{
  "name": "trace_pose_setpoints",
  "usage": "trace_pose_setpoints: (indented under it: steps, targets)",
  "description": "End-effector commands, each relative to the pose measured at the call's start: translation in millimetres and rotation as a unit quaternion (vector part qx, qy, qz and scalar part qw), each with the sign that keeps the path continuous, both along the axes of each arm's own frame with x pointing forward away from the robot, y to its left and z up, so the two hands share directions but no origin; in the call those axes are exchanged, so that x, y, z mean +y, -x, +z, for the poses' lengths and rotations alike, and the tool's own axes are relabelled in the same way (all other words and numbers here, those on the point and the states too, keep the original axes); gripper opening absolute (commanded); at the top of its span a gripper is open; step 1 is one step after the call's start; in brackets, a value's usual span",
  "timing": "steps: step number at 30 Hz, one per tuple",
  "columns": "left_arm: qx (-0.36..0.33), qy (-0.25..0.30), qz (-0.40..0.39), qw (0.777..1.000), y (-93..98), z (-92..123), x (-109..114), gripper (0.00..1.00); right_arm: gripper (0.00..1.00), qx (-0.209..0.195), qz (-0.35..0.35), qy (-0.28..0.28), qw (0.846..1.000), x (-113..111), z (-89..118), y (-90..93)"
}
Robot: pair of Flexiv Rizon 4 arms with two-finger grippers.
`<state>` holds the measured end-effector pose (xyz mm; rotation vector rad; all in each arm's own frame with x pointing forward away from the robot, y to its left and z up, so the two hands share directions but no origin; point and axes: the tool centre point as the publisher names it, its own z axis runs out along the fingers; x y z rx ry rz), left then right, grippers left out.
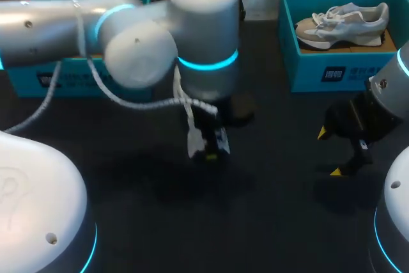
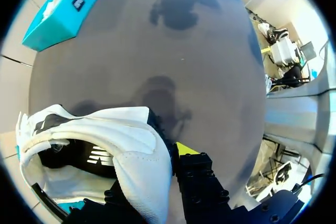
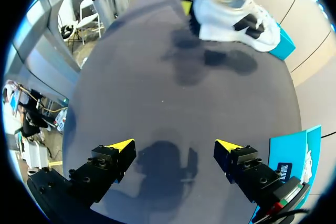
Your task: Take the shoe out of the shoebox, open the shoe tongue, remove and reinsert the insole, then place the shoe into the shoebox
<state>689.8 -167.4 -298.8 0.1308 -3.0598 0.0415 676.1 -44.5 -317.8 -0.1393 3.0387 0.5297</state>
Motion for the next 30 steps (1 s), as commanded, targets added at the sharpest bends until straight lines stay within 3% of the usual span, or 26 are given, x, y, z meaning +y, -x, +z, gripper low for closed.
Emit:
trace_pose_setpoints:
  steps: [1,11,20,28,30]
  targets:
    - [0.012,0.007,-0.009,1.000,-29.1,44.7,29.2,0.00,1.00,-0.001,0.000,0.001,1.000,0.0,-0.5,1.3]
    - [0.035,0.004,-0.064,0.997,-114.2,87.5,70.4,0.00,1.00,-0.001,0.000,0.001,1.000,0.0,-0.5,1.3]
    - [0.071,-0.006,-0.102,0.992,-196.1,124.6,125.8,0.00,1.00,-0.001,0.000,0.001,1.000,0.0,-0.5,1.3]
    - [0.077,-0.030,-0.110,0.990,-252.8,166.5,168.8,0.00,1.00,-0.001,0.000,0.001,1.000,0.0,-0.5,1.3]
    - [0.083,-0.031,-0.104,0.991,-259.1,171.0,174.0,0.00,1.00,-0.001,0.000,0.001,1.000,0.0,-0.5,1.3]
